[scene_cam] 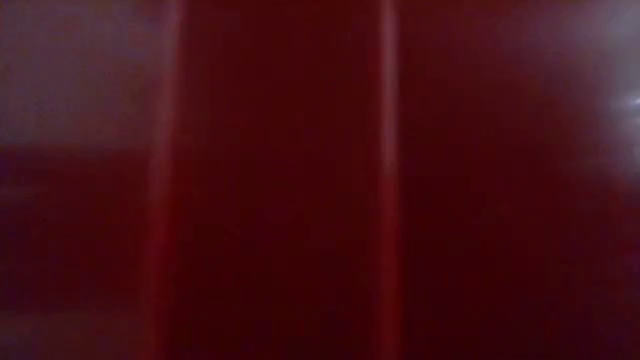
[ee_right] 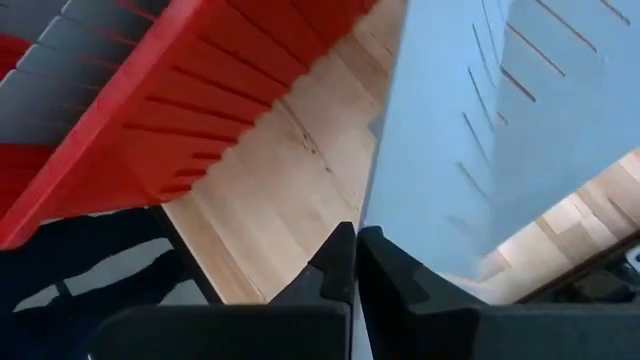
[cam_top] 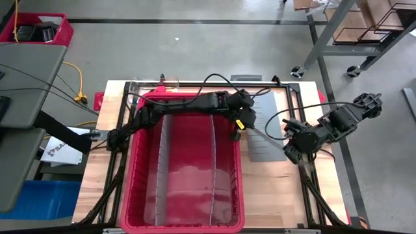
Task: Sort blocks
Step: Assemble the bin divider into the red bin
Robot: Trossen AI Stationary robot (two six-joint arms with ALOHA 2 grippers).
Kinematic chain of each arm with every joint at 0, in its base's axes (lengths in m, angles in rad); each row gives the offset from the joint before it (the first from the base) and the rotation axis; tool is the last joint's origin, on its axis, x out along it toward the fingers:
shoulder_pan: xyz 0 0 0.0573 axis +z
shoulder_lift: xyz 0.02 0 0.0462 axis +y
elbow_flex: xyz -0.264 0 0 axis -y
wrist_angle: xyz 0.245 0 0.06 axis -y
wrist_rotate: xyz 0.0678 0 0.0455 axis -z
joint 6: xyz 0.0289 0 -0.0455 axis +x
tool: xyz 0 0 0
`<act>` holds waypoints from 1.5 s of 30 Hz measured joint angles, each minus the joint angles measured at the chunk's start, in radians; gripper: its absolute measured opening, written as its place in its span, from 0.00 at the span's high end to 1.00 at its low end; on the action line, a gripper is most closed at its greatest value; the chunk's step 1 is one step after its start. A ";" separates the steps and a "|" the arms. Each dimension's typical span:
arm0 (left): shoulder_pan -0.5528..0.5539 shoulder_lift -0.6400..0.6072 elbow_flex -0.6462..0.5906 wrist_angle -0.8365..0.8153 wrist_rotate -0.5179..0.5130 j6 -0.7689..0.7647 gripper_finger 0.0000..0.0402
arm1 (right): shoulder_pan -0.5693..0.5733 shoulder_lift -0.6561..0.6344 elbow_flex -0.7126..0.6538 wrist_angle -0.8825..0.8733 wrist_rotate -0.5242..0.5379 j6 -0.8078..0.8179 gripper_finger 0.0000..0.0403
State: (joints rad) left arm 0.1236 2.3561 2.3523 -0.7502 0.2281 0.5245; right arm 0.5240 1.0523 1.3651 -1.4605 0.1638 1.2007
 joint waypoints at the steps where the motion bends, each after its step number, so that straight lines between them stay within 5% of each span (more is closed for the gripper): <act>1: -0.003 -0.007 -0.001 0.004 -0.011 0.003 0.97 | 0.000 0.000 0.000 0.004 0.003 -0.005 1.00; 7: -0.001 -0.048 -0.004 0.027 -0.069 -0.006 0.99 | 0.000 -0.002 0.044 0.000 0.057 -0.024 1.00; 13: 0.000 -0.096 -0.003 -0.061 -0.095 -0.020 1.00 | 0.000 0.000 0.193 -0.051 0.256 -0.039 0.97; 26: 0.004 -0.163 0.000 -0.042 -0.103 -0.127 1.00 | -0.001 0.008 0.481 -0.080 0.699 -0.189 0.54; 45: 0.046 -0.249 0.005 -0.042 -0.102 -0.158 1.00 | -0.001 0.007 0.702 -0.038 0.936 -0.487 0.53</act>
State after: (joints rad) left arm 0.1699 2.1071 2.3569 -0.7925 0.1260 0.3665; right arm 0.5234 1.0595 2.0673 -1.4982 1.0993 0.7141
